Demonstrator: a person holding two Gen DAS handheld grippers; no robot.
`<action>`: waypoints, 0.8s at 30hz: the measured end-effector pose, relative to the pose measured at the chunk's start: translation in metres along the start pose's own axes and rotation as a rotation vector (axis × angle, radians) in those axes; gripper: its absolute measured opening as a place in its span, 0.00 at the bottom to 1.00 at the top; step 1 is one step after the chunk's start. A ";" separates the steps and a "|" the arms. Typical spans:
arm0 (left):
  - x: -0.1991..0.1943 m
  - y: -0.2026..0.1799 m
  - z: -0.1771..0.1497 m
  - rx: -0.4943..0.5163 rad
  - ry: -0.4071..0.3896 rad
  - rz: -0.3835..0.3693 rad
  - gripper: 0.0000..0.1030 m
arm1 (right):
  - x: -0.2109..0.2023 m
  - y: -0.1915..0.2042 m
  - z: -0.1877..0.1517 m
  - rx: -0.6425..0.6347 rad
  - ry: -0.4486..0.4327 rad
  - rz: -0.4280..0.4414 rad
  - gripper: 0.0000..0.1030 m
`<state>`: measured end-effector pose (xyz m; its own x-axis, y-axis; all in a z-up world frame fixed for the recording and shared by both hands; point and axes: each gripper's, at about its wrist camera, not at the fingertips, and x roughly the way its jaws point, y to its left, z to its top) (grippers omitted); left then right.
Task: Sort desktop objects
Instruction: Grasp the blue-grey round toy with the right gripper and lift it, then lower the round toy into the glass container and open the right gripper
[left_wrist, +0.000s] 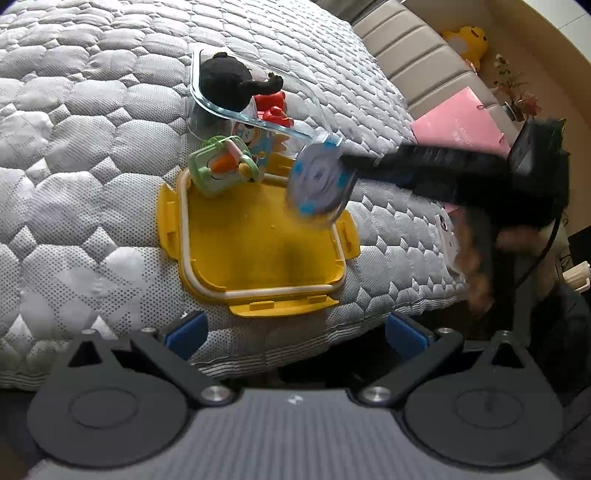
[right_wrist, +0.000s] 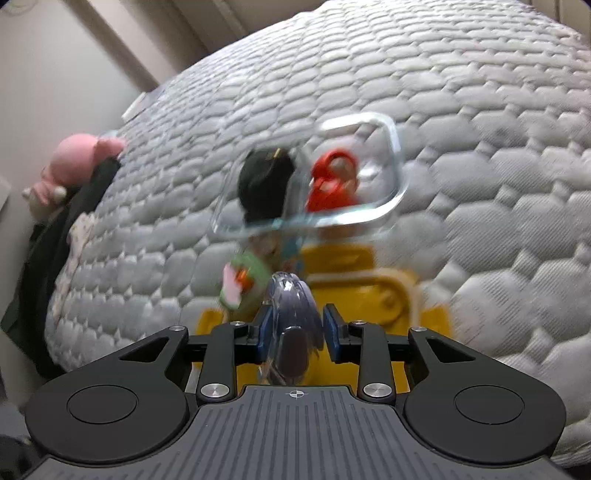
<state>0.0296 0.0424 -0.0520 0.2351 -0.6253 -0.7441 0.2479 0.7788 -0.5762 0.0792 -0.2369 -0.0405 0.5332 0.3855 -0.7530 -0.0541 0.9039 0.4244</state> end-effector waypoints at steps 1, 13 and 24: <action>0.002 0.000 0.001 -0.003 0.003 -0.004 1.00 | -0.005 0.000 0.009 -0.010 -0.017 -0.019 0.30; 0.040 -0.054 -0.009 0.169 0.142 -0.090 1.00 | 0.044 0.034 0.102 -0.234 -0.065 -0.345 0.29; 0.040 -0.038 -0.010 0.118 0.137 -0.104 1.00 | 0.079 0.055 0.112 -0.370 -0.051 -0.450 0.05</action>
<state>0.0196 -0.0118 -0.0628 0.0744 -0.6837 -0.7260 0.3744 0.6939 -0.6151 0.2134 -0.1778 -0.0205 0.6114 -0.0525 -0.7896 -0.0990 0.9849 -0.1421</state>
